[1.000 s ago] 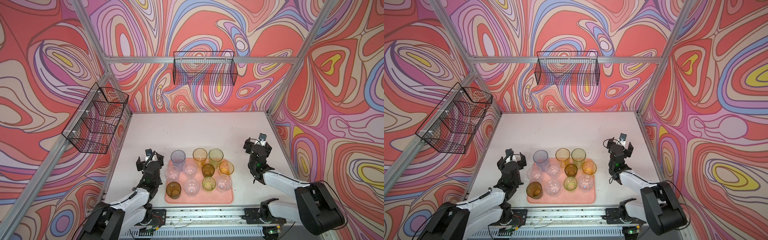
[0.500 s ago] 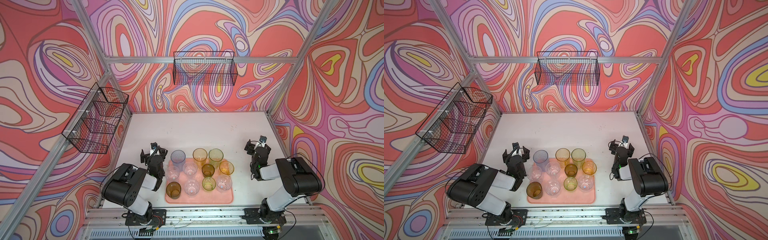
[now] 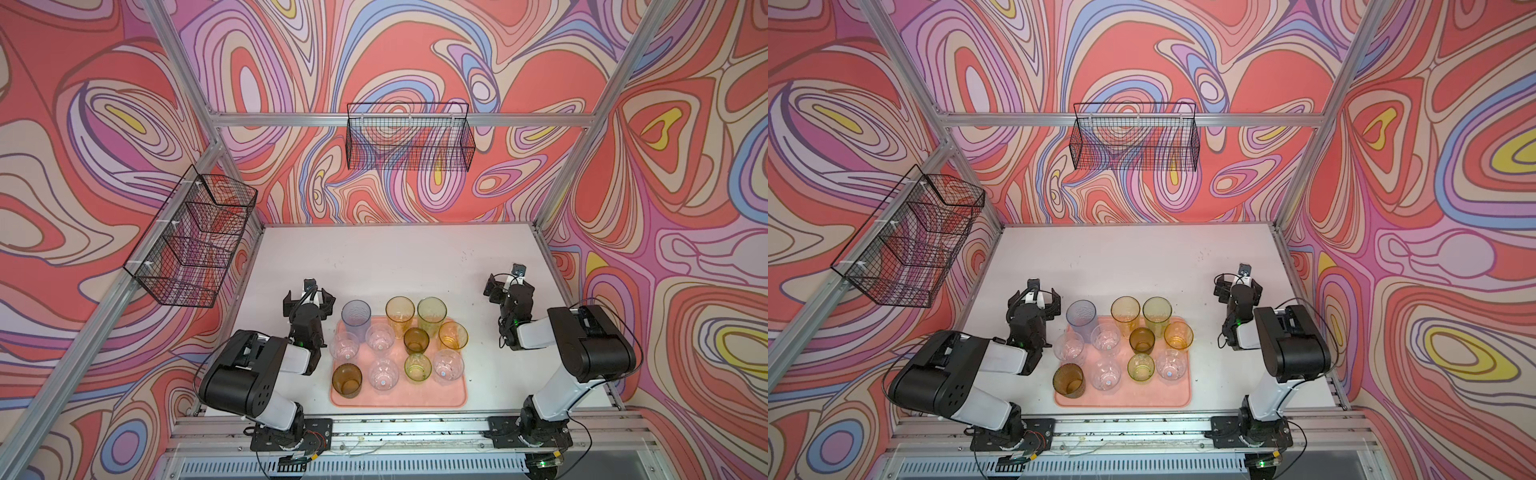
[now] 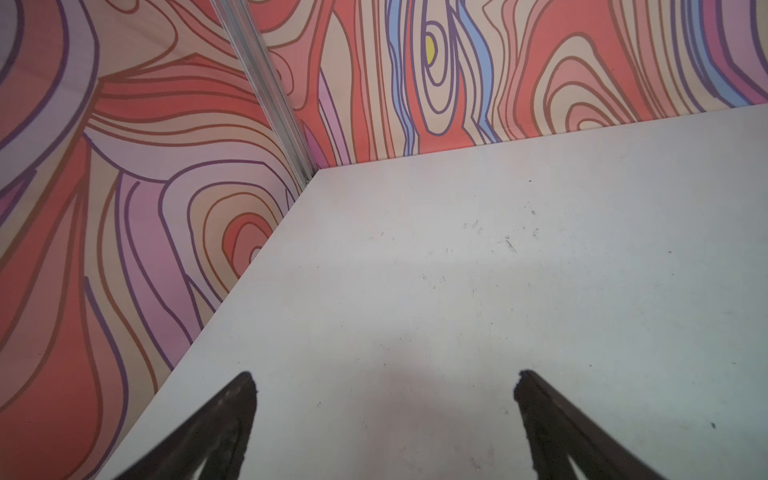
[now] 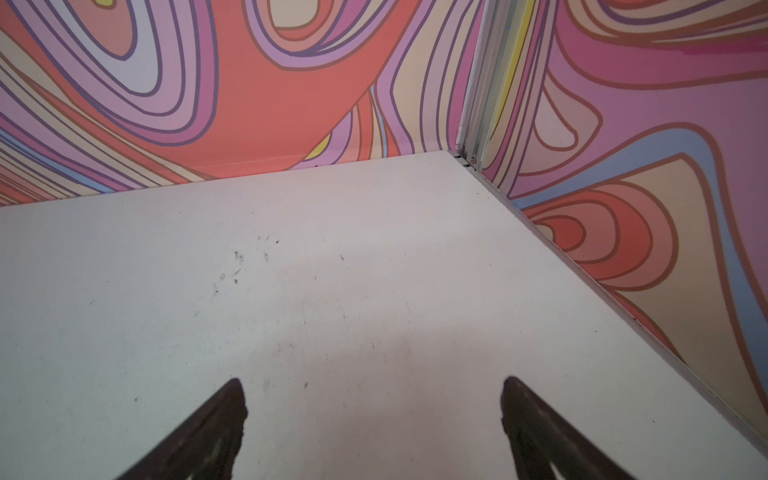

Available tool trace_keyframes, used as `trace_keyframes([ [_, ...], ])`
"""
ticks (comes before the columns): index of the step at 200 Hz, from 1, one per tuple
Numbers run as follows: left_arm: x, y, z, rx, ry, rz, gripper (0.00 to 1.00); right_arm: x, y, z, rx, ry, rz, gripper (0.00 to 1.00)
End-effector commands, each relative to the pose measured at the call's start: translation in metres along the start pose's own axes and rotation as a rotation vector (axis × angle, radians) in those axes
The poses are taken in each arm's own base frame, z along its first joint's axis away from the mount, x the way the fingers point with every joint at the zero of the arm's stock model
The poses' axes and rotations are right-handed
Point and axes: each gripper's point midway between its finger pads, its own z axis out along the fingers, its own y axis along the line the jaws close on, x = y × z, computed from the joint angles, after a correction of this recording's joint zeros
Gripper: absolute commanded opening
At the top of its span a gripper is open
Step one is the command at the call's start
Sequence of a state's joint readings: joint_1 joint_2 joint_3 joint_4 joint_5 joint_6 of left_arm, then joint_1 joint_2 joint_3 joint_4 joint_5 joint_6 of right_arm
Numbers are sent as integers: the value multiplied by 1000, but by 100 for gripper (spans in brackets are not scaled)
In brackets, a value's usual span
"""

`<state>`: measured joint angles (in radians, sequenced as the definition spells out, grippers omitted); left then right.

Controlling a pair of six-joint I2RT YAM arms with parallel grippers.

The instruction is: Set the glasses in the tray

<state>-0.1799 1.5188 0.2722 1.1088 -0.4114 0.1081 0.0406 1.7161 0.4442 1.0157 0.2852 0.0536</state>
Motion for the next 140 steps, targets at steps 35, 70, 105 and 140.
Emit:
trace_keyframes([
  [35, 17, -7, 21, 127, 138, -87, 100, 3, 1, 2, -8, 14, -5, 98],
  [70, 18, 0, 24, 91, 130, -98, 100, 3, 2, 2, -10, 13, -5, 98],
  [105, 17, 1, 23, 81, 110, -99, 100, 3, 2, 2, -10, 14, -6, 98],
  [140, 16, 1, 24, 79, 110, -101, 100, 3, 2, 2, -9, 14, -6, 98],
])
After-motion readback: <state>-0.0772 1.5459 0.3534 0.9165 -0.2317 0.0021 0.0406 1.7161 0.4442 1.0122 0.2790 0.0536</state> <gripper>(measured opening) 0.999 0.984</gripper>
